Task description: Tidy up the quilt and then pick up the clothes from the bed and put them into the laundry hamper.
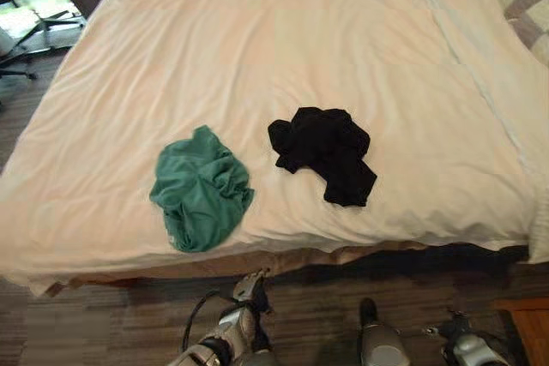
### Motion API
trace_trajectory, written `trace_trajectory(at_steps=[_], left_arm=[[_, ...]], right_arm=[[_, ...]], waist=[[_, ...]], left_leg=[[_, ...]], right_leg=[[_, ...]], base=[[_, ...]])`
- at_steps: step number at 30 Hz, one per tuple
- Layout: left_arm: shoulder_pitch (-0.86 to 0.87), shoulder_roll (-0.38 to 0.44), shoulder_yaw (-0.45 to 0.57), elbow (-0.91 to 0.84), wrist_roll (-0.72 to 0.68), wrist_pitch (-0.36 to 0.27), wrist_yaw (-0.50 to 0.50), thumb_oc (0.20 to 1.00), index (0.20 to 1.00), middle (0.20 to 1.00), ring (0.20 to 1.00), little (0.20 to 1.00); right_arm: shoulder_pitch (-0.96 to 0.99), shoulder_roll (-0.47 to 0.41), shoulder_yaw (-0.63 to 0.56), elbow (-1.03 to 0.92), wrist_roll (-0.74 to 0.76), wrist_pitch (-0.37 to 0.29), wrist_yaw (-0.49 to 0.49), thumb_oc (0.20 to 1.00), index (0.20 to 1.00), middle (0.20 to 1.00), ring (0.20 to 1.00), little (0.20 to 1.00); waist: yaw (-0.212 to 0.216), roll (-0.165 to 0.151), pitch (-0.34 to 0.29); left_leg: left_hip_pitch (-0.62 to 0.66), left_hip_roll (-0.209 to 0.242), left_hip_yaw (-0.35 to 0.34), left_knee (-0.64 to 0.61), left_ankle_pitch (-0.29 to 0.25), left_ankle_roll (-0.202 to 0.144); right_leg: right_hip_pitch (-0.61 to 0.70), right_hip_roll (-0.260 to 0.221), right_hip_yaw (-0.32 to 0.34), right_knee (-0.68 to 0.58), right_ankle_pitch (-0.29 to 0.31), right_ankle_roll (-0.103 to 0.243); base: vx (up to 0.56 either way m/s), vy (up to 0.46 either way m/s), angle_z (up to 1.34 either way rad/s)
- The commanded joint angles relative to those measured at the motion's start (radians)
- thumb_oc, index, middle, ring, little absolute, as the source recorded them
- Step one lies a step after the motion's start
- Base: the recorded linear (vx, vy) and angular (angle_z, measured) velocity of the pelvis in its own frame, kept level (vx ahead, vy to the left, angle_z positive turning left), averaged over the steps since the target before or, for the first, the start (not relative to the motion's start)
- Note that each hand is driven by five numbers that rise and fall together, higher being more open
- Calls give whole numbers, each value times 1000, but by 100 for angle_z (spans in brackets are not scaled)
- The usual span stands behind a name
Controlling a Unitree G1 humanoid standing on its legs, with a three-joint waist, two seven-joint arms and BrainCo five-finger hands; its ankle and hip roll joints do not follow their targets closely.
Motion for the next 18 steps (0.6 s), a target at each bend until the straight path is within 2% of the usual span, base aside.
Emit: trace_trajectory(at_steps=[1,2,3,5,6,9,10,11,12,13,16,17,18], left_arm=[[9,102,71,1,22,23,14,1000,1000,1000,1000,1000],[9,102,71,1,22,23,14,1000,1000,1000,1000,1000],[31,107,106,34,26,37,8,1000,1000,1000,1000,1000],[48,109,132,64,18,50,2,1000,1000,1000,1000,1000],[62,112,155,87,8,58,-1,1000,1000,1000,1000,1000],[89,114,239,129,-55,64,23,1000,1000,1000,1000,1000],[120,114,311,146,-136,64,46,1000,1000,1000,1000,1000],[119,115,311,146,-137,64,46,1000,1000,1000,1000,1000],[158,133,403,137,-233,49,88,1000,1000,1000,1000,1000],[158,133,403,136,-233,49,88,1000,1000,1000,1000,1000],[195,197,515,89,-322,31,157,1000,1000,1000,1000,1000],[195,197,515,88,-322,32,157,1000,1000,1000,1000,1000],[256,281,511,-93,-173,42,239,1000,1000,1000,1000,1000]], right_arm=[[-43,111,116,-74,-83,-32,20,1000,1000,1000,1000,1000],[-43,111,117,-74,-83,-32,20,1000,1000,1000,1000,1000],[-38,115,141,-133,-84,-47,33,1000,1000,1000,1000,1000],[-25,104,147,-145,-68,-51,33,1000,1000,1000,1000,1000],[-13,94,145,-128,-64,-48,30,1000,1000,1000,1000,1000],[-9,89,88,-53,-22,-29,14,1000,1000,1000,1000,1000],[7,76,18,21,19,-19,-11,1000,1000,1000,1000,1000],[7,76,18,22,19,-19,-11,1000,1000,1000,1000,1000],[26,53,-80,49,95,-22,-53,1000,1000,1000,1000,1000],[26,53,-80,49,95,-22,-53,1000,1000,1000,1000,1000],[63,3,-205,-28,186,-37,-112,1000,1000,1000,1000,1000],[63,3,-205,-29,186,-37,-112,1000,1000,1000,1000,1000],[145,-41,-290,-253,158,-68,-187,1000,1000,1000,1000,1000]], waist=[[43,-52,-5],[43,-52,-5],[28,-63,11],[17,-58,9],[13,-57,8],[24,-60,-6],[27,-60,-33],[27,-60,-35],[28,-58,-50],[29,-58,-52],[18,-53,-67],[19,-53,-69],[10,-49,-68]], left_leg=[[-47,20,-25,84,-153,-28],[-47,19,-24,84,-153,-28],[-56,-28,-30,80,-125,3],[-46,-74,-69,49,-113,27],[-41,-99,-94,41,-116,38],[-20,-140,-124,18,-121,49],[-6,-142,-114,13,-124,51],[-8,-142,-114,12,-122,51],[16,-147,-102,-1,-123,53],[13,-147,-102,-2,-122,53],[45,-148,-91,-38,-116,47],[42,-148,-90,-38,-114,47],[59,-146,-77,-52,-114,43]], right_leg=[[124,-216,-115,-151,-22,126],[123,-216,-114,-149,-23,126],[100,-79,27,-85,-72,125],[110,56,160,-39,-132,85],[129,102,221,-35,-157,68],[183,79,212,-116,-139,52],[219,69,197,-187,-116,62],[217,69,197,-189,-114,61],[250,58,196,-228,-96,70],[248,59,197,-229,-94,70],[275,47,195,-274,-76,91],[272,47,196,-275,-74,90],[283,35,192,-289,-66,104]], base=[[-7,294,-158],[-120,404,-60],[-83,333,5],[-9,329,48],[69,201,82],[95,58,74],[103,-9,23],[174,-12,10],[91,-4,-1],[135,-2,-8],[87,7,-4],[64,23,-4],[64,32,-4]])
